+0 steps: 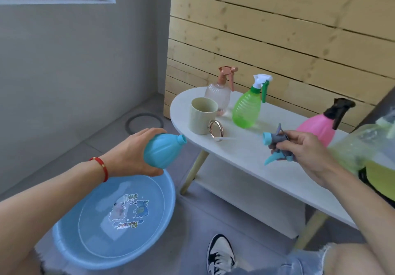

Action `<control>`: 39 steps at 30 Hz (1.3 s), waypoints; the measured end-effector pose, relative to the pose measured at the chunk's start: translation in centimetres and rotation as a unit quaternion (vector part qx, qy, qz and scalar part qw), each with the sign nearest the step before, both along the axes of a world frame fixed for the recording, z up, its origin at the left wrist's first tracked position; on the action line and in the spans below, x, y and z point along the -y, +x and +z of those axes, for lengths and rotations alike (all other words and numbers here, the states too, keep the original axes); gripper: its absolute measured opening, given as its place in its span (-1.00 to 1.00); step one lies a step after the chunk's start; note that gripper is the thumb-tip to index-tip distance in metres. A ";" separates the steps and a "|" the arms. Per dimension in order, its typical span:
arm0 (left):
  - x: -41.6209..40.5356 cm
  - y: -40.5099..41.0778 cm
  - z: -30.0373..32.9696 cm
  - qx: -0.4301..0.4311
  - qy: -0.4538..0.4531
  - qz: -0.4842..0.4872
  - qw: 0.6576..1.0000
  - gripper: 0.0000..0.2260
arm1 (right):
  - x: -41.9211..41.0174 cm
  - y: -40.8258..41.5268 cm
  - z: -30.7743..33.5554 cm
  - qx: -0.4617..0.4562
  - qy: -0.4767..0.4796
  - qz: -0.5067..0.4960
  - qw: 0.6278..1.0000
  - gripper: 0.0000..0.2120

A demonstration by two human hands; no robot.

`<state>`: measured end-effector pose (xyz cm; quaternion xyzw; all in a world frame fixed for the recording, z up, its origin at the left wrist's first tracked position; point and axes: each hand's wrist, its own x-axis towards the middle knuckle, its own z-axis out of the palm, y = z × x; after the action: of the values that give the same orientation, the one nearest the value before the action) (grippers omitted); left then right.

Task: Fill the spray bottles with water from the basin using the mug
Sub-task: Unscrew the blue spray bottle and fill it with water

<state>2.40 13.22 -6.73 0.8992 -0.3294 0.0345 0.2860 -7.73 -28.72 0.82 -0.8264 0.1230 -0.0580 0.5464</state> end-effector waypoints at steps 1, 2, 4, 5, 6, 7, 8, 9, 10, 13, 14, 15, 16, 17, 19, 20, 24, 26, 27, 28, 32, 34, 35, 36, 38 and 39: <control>0.4 0.0 0.1 0.000 -0.001 -0.003 1.000 -0.15 | 0.9 -0.3 -0.5 -0.019 -0.001 -0.017 1.000 -0.78; 0.7 0.0 0.1 -0.001 -0.003 -0.005 1.000 -0.15 | 1.4 -0.5 -1.0 -0.038 -0.002 -0.030 0.999 -0.79; 1.4 -0.1 0.1 -0.005 -0.008 -0.009 1.000 -0.17 | 2.1 -0.4 -2.0 -0.075 -0.014 -0.049 0.996 -0.82; 1.8 -0.1 0.0 -0.007 -0.008 -0.010 1.000 -0.17 | 2.3 -0.2 -2.4 -0.090 -0.029 -0.052 0.994 -0.83; 2.0 -0.2 0.0 -0.010 -0.009 -0.009 1.000 -0.17 | 2.3 0.3 -2.8 -0.102 -0.053 -0.053 0.992 -0.85; 2.2 -0.2 0.0 -0.012 -0.009 -0.009 1.000 -0.17 | 2.4 0.8 -3.2 -0.108 -0.091 -0.055 0.989 -0.87; 2.4 -0.1 0.1 -0.011 -0.010 -0.009 1.000 -0.17 | 2.4 1.4 -3.4 -0.109 -0.151 -0.056 0.981 -0.89; 2.6 -0.1 0.1 -0.010 -0.011 -0.007 1.000 -0.17 | 2.3 1.9 -3.5 -0.111 -0.226 -0.053 0.966 -0.89; 2.6 -0.1 0.1 -0.010 -0.012 -0.004 1.000 -0.17 | 2.1 2.3 -3.5 -0.115 -0.309 -0.046 0.943 -0.87; 2.6 -0.1 0.1 -0.015 -0.013 0.003 1.000 -0.18 | 1.0 3.0 -3.2 -0.137 -0.483 -0.036 0.864 -0.80; 2.4 -0.1 0.1 -0.018 -0.015 0.009 1.000 -0.19 | 0.3 3.0 -3.0 -0.143 -0.514 -0.037 0.845 -0.78; 2.2 0.0 0.1 -0.020 -0.018 0.015 1.000 -0.20 | -0.3 3.1 -2.8 -0.136 -0.539 -0.040 0.830 -0.79; 2.1 0.0 0.0 -0.022 -0.020 0.021 0.999 -0.21 | -1.1 3.2 -2.6 -0.116 -0.560 -0.044 0.819 -0.82; 1.8 -0.1 0.1 -0.026 -0.020 0.026 0.999 -0.21 | -2.1 3.4 -2.6 -0.078 -0.574 -0.039 0.814 -0.82; 1.5 -0.2 0.2 -0.028 -0.020 0.036 0.999 -0.21 | -4.8 3.8 -2.2 0.000 -0.553 -0.005 0.833 -0.68; 1.2 -0.2 0.2 -0.030 -0.021 0.042 0.998 -0.20 | -6.5 4.2 -1.8 0.027 -0.519 0.012 0.854 -0.64; 0.0 -0.3 0.2 -0.049 -0.021 0.061 0.997 -0.18 | -11.9 7.6 -0.7 -0.006 -0.401 0.022 0.916 -0.67; -0.8 -0.5 0.2 -0.057 -0.024 0.072 0.996 -0.18 | -12.8 9.3 -0.9 -0.046 -0.363 0.017 0.931 -0.78; -1.5 -0.5 0.1 -0.060 -0.026 0.079 0.995 -0.18 | -13.1 10.1 -1.0 -0.057 -0.360 0.015 0.931 -0.78; -2.0 -0.5 0.1 -0.063 -0.027 0.086 0.994 -0.18 | -13.2 10.4 -1.0 -0.061 -0.364 0.012 0.929 -0.77; -5.0 -0.7 -0.2 -0.097 -0.031 0.129 0.986 -0.17 | -15.0 10.5 -0.1 -0.029 -0.303 0.048 0.951 -0.75; -6.5 -0.6 -0.5 -0.118 -0.031 0.156 0.980 -0.20 | -16.3 9.9 0.2 -0.033 -0.229 0.089 0.969 -0.77; -7.3 -0.5 -0.7 -0.130 -0.030 0.173 0.976 -0.22 | -17.1 9.7 0.3 -0.041 -0.195 0.111 0.974 -0.75; -8.5 -0.6 -1.1 -0.146 -0.026 0.192 0.970 -0.23 | -18.3 9.7 0.0 -0.050 -0.164 0.131 0.976 -0.73; -10.7 -0.8 -1.9 -0.181 -0.002 0.226 0.957 -0.23 | -20.7 10.0 -0.6 -0.085 -0.126 0.163 0.975 -0.69; -11.7 -0.9 -2.4 -0.200 0.018 0.241 0.949 -0.23 | -21.8 10.2 -1.2 -0.114 -0.121 0.178 0.970 -0.68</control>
<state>1.48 24.97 -9.13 0.9453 -0.0392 -0.0841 0.3127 2.49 -6.95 -0.42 -0.8961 0.0275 0.1201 0.4264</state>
